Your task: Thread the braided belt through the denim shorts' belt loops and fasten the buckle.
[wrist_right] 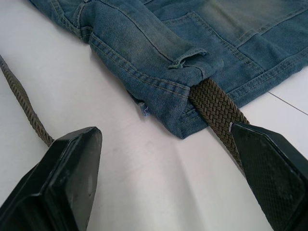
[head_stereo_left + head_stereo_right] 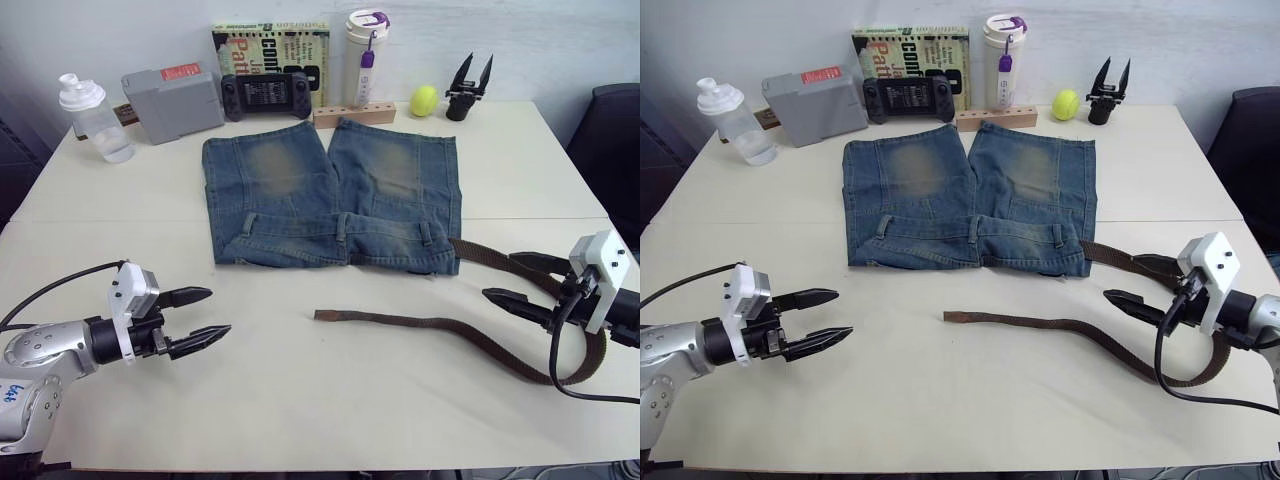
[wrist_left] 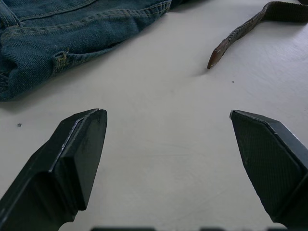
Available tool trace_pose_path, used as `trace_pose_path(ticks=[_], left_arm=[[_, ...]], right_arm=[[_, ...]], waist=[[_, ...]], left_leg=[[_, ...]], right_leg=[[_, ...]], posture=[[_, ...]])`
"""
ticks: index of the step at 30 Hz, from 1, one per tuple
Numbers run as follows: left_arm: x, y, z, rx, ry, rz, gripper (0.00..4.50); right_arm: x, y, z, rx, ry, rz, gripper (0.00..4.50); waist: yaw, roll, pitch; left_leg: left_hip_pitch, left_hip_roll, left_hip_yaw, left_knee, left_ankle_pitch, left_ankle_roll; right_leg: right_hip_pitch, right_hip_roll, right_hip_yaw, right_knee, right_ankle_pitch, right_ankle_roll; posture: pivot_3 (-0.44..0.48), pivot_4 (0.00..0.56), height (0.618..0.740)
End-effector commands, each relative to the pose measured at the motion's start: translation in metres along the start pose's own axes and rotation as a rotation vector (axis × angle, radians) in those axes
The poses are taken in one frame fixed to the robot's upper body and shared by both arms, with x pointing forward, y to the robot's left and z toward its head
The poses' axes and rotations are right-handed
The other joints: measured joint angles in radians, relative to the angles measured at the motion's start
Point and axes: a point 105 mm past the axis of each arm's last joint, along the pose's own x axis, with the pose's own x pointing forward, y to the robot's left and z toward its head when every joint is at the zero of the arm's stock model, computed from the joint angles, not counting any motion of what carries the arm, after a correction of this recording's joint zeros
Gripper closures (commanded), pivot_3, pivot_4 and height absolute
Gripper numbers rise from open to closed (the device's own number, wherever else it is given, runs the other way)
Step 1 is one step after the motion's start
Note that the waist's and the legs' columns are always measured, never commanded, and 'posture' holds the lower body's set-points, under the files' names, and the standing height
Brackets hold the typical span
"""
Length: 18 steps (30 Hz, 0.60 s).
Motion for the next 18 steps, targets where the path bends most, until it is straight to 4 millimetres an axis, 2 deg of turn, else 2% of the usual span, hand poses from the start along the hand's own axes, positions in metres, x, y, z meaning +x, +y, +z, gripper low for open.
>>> trace_pose_path(ticks=[1,6,14,17,18], left_arm=[[-0.005,0.0,0.006,0.001,-0.038,0.009,0.04],[-0.005,-0.008,-0.001,0.003,-0.023,-0.002,0.04],[0.0,-0.006,0.004,0.026,-0.054,0.008,0.04],[0.0,-0.009,0.007,0.037,-0.058,-0.015,0.04],[-0.001,-0.014,0.01,0.011,-0.071,-0.073,0.04]], right_arm=[[-0.003,-0.003,0.01,-0.032,-0.03,-0.013,0.0],[-0.001,-0.001,0.01,-0.023,-0.029,0.002,0.0],[0.004,-0.003,0.013,-0.029,-0.045,0.003,0.0],[0.003,-0.003,0.014,-0.032,-0.04,0.005,0.0],[0.003,-0.004,0.014,-0.035,-0.029,0.007,0.0]], waist=[[0.0,0.0,0.0],[-0.001,0.0,0.0],[0.001,0.0,0.0],[0.0,0.0,0.0],[0.0,0.0,0.0]], left_leg=[[0.0,0.0,0.0,0.0,0.0,0.0],[0.0,0.0,0.0,0.0,0.0,0.0],[0.0,0.0,0.0,0.001,0.0,0.0],[0.0,0.0,0.0,0.0,0.0,0.0],[0.0,0.0,0.0,0.0,0.0,0.0]], right_leg=[[0.0,0.0,0.0,0.0,0.0,0.0],[0.0,0.0,0.0,0.0,0.0,0.0],[0.0,0.0,0.0,0.001,0.0,0.0],[0.0,0.0,0.0,0.0,0.0,0.0],[0.0,0.0,0.0,0.0,0.0,0.0]], posture=[[0.0,0.15,0.694],[0.0,0.15,0.694],[0.0,0.15,0.694],[0.0,0.15,0.694],[0.0,0.15,0.694]])
